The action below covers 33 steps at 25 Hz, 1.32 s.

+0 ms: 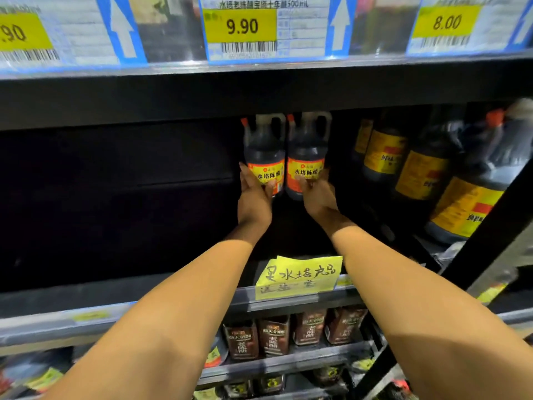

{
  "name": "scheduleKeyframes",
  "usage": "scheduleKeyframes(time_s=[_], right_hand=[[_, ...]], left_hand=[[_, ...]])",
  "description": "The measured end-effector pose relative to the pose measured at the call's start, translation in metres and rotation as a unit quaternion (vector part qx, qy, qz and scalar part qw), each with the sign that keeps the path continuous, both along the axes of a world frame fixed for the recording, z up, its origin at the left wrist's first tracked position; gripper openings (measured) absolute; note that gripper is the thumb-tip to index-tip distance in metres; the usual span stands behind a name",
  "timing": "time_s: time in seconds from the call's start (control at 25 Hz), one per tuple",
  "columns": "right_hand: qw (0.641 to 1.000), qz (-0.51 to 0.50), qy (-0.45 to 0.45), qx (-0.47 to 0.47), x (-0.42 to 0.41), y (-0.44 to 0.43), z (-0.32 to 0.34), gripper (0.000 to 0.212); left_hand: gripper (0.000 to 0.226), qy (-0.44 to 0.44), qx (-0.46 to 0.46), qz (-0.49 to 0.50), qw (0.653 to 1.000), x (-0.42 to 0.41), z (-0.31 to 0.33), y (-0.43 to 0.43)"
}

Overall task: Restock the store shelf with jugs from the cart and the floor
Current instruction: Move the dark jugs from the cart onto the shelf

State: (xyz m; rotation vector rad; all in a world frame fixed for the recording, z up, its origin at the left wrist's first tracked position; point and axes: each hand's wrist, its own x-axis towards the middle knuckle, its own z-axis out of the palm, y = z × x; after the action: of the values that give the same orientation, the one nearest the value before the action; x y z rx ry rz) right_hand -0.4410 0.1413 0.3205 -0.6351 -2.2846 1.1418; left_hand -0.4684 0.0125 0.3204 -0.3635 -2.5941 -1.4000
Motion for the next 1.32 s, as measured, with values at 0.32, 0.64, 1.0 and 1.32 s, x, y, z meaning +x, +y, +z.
scheduleKeyframes(time_s=[0.32, 0.64, 1.0, 1.32], right_hand=[[0.966, 0.014, -0.214, 0.144, 0.028, -0.001, -0.004, 0.047], [0.921, 0.023, -0.305, 0.239, 0.129, -0.064, 0.061, 0.042], [0.94, -0.178, -0.146, 0.252, 0.269, -0.158, 0.033, 0.044], [0.911, -0.235, -0.296, 0.164, 0.401, -0.19, -0.1, 0.053]], left_hand=[[0.067, -0.087, -0.26, 0.004, 0.962, 0.01, 0.007, -0.02], [0.048, 0.001, -0.384, -0.116, 0.916, 0.08, 0.054, -0.092], [0.064, 0.206, -0.31, -0.211, 0.904, 0.185, 0.035, -0.142], [0.069, 0.172, -0.333, -0.385, 0.843, 0.315, -0.079, -0.141]])
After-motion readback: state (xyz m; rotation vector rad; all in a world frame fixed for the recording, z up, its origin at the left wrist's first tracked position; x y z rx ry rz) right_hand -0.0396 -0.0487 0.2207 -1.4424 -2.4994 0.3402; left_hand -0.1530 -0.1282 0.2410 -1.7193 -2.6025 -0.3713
